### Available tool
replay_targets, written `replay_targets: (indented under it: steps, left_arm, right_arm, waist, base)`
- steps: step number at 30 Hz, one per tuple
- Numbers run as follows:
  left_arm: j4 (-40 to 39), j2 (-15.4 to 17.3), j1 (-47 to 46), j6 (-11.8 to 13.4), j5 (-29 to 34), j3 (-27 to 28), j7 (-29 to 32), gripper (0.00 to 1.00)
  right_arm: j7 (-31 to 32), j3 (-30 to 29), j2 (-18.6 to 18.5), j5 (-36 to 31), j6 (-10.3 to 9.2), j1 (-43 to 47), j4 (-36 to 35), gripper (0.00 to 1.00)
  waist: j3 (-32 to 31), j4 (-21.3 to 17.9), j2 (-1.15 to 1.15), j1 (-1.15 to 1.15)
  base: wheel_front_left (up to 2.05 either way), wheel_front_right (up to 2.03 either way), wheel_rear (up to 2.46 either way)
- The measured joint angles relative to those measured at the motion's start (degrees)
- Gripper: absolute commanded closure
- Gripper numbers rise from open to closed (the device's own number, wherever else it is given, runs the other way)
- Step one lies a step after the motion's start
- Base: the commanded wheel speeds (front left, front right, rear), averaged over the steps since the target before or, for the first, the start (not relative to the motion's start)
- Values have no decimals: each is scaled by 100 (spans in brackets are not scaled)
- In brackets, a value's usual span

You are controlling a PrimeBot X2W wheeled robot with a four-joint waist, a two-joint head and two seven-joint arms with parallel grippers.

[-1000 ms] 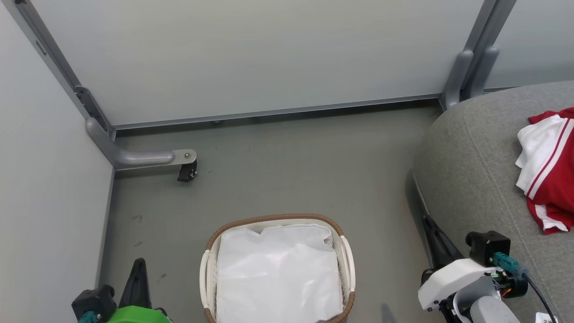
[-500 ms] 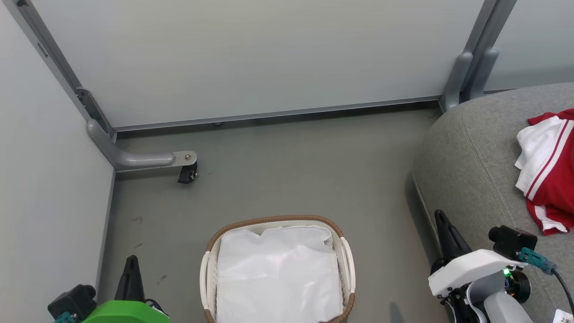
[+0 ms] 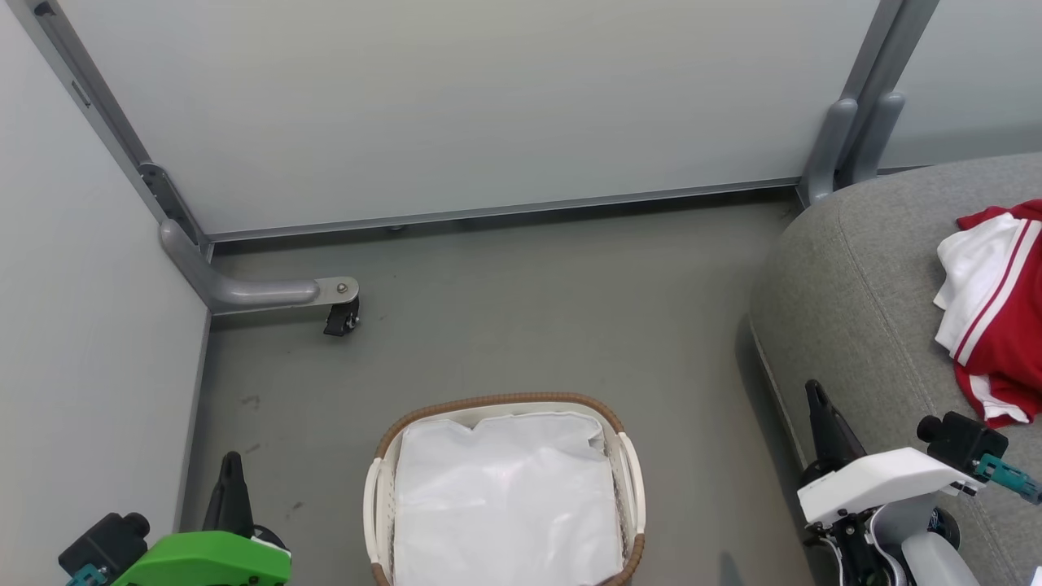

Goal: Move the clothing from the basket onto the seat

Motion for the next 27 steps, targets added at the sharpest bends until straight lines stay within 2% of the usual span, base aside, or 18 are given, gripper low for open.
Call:
replay_targets:
  steps: [27]
  left_arm:
    - [-253, 2, -158, -4, -1830, 111, 491, 100]
  right_arm:
    - [499, -259, -11, 1871, 0, 31, -260, 100]
  waist:
    - [-69, 8, 0, 0]
  base:
    - [0, 0, 0]
